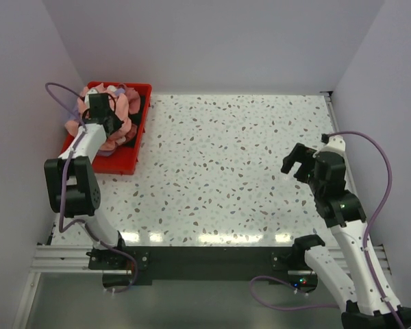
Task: Fold and stack the t-shirts
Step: Grab the tshirt from the pile, then move the tshirt to the center of the board
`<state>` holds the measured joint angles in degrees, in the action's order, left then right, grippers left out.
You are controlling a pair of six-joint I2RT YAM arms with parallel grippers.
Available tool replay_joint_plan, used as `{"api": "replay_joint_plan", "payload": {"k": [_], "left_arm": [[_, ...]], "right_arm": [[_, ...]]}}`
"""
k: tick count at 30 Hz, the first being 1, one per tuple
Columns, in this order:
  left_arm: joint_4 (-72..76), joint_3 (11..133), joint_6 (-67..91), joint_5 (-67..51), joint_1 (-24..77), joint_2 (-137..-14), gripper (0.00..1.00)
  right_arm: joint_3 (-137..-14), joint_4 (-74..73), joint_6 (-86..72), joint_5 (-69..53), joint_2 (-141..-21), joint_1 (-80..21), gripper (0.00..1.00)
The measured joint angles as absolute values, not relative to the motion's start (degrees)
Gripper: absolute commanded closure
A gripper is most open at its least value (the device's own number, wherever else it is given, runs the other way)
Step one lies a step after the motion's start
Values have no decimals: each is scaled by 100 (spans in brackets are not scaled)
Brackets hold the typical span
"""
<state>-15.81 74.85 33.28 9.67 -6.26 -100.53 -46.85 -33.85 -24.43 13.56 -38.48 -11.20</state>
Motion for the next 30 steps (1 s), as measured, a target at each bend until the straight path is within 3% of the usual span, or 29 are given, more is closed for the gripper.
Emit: {"api": "replay_joint_plan", "payload": {"k": [9, 14, 21, 30], "left_arm": [[-1378, 7456, 3332, 718, -631, -8582, 100], [-1055, 7732, 3415, 14, -635, -7548, 100], [-733, 8674, 3559, -939, -416, -7161, 100], [156, 9679, 3876, -2303, 810, -7026, 100]], "right_arm": [[-4668, -3365, -2434, 1201, -3771, -1120, 1], [-4657, -3332, -2429, 1076, -3708, -1120, 1], [-4550, -3166, -2425, 1033, -3527, -1120, 1], [-4486, -3037, -2425, 987, -3404, -1120, 1]]}}
